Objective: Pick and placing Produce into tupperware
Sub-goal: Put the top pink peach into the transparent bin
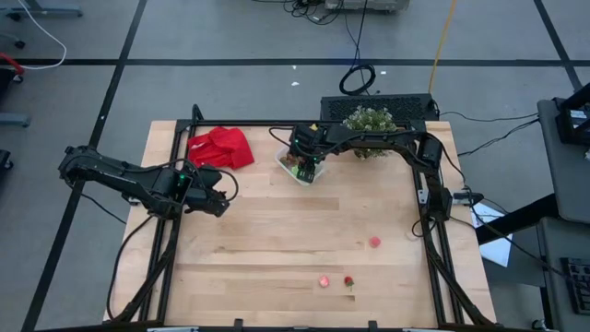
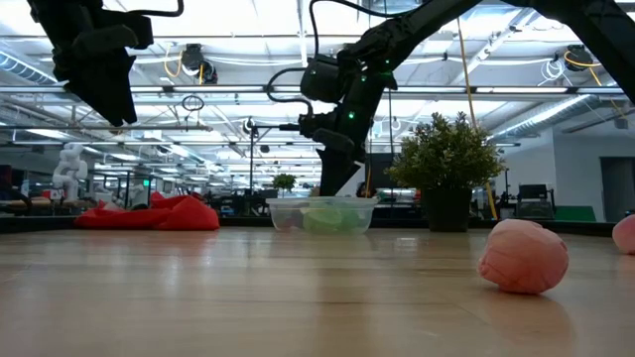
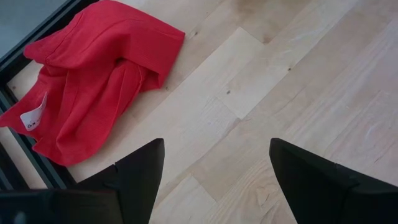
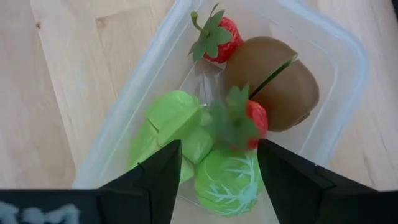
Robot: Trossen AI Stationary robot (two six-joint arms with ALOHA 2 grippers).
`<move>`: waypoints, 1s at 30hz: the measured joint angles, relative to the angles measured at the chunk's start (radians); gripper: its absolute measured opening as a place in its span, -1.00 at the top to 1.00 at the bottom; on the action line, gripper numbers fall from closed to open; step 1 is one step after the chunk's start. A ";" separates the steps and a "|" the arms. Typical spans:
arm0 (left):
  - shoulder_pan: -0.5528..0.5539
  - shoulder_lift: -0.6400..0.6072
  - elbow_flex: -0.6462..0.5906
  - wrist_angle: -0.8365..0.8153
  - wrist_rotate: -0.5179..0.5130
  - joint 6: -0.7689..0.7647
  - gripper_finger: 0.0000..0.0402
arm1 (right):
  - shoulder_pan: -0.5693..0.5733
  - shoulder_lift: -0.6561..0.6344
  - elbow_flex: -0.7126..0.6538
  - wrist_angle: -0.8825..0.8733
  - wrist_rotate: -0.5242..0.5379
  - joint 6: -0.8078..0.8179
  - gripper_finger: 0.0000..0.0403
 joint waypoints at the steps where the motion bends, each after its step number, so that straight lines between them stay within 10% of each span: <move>1: 0.000 0.000 0.000 0.000 0.000 0.000 -0.48 | 0.000 -0.003 0.000 0.000 0.000 0.005 -0.01; 30: -0.007 0.000 0.000 0.043 0.027 0.008 -0.48 | 0.339 -0.180 0.000 -0.594 -0.003 0.426 -0.01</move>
